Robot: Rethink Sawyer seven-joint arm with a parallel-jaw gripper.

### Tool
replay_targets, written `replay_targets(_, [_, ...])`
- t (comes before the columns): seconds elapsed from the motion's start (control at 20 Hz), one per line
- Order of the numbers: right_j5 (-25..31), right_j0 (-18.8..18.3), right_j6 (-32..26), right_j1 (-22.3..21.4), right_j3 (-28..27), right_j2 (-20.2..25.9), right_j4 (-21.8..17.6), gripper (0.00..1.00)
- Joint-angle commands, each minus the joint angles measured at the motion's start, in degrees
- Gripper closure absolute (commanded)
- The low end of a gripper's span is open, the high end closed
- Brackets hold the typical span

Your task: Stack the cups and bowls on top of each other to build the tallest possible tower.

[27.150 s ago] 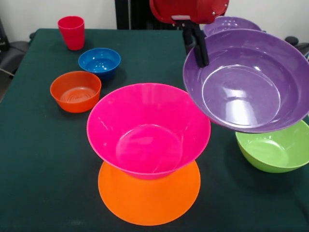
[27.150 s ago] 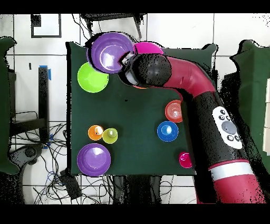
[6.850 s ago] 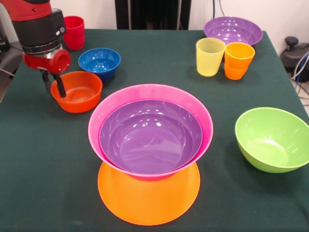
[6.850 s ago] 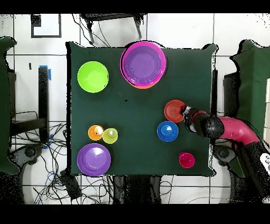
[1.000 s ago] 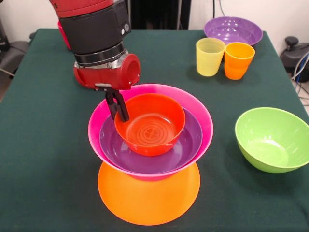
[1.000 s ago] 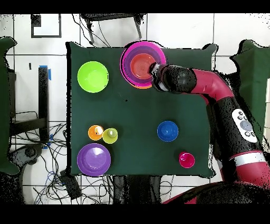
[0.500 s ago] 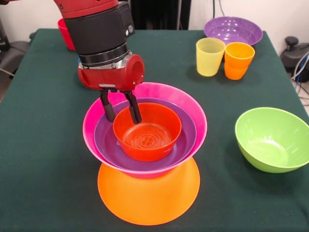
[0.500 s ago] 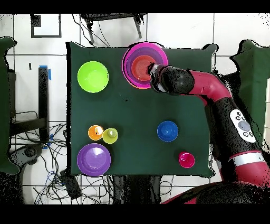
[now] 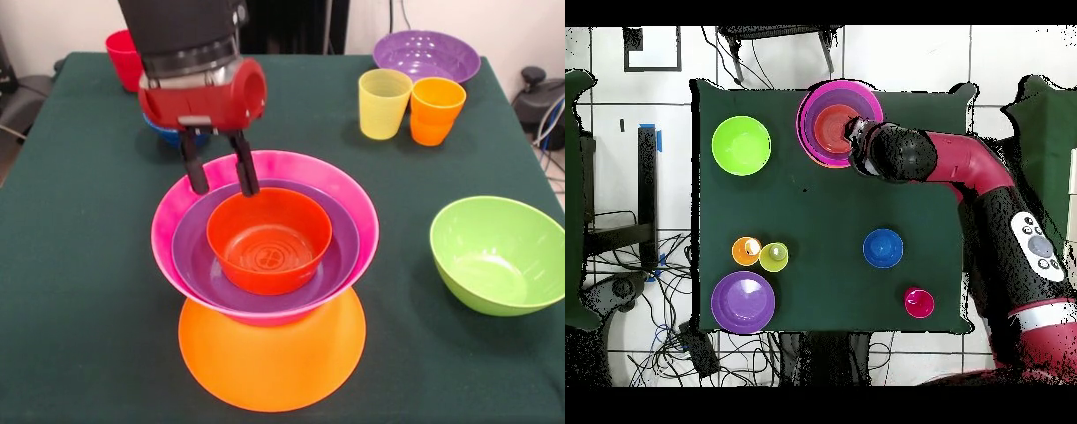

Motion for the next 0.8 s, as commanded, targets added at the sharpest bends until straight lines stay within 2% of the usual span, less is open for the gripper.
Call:
replay_targets(0.05, [6.4,1.9,1.5,-6.4,4.3,-2.7,3.1,0.00])
replay_targets(0.3, [7.6,3.7,2.8,-9.4,5.0,-4.0,4.7,0.00])
replay_targets(0.55, [5.5,9.2,10.0,-14.2,9.0,-8.5,5.0,0.00])
replay_targets(0.8, [4.0,15.5,16.9,-15.3,10.2,-13.4,7.1,0.00])
